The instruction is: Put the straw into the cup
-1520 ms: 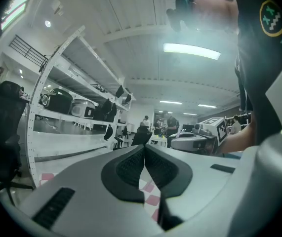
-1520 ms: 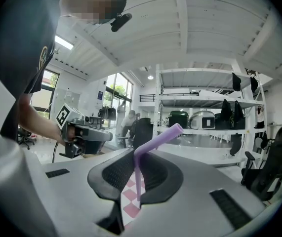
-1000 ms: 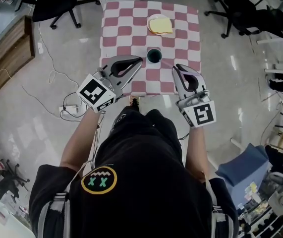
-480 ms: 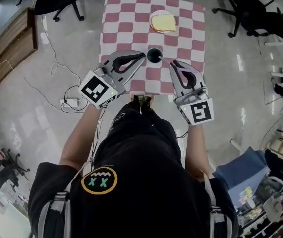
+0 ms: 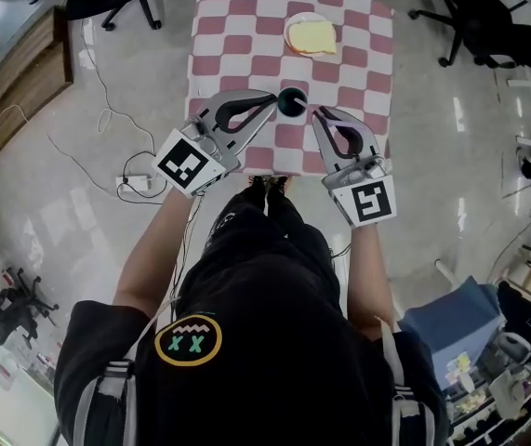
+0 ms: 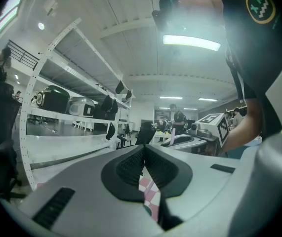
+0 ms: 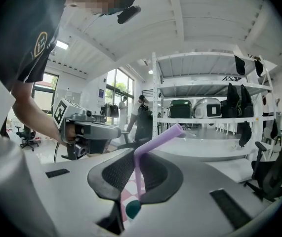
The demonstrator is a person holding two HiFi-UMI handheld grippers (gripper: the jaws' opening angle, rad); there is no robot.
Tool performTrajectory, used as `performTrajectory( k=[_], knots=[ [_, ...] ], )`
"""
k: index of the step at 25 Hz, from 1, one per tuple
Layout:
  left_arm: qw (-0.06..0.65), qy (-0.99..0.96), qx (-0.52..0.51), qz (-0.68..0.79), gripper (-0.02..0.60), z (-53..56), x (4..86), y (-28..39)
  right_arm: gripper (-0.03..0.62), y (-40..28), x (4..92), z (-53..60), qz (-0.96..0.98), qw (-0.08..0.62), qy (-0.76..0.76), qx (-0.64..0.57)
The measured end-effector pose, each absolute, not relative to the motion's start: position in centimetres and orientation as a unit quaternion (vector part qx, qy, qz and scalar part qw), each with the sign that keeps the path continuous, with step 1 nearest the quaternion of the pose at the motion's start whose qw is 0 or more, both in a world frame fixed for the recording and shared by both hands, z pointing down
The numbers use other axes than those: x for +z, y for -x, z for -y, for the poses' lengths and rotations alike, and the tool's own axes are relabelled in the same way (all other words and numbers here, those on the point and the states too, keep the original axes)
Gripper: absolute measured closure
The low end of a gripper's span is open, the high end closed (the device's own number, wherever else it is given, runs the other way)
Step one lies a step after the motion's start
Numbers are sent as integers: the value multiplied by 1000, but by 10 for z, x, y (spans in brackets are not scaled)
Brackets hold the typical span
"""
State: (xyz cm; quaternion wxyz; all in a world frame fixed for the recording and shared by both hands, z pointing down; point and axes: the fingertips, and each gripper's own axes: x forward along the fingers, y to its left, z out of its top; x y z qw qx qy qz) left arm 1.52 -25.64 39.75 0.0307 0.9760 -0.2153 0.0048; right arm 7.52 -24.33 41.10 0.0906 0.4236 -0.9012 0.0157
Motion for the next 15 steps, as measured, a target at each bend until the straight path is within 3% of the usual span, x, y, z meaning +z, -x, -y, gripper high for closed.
performTrajectory(
  k=[15],
  knots=[
    [23,-976,14,216,561,267,440,-17,539,-68,457,261,894,98,-435,35]
  ],
)
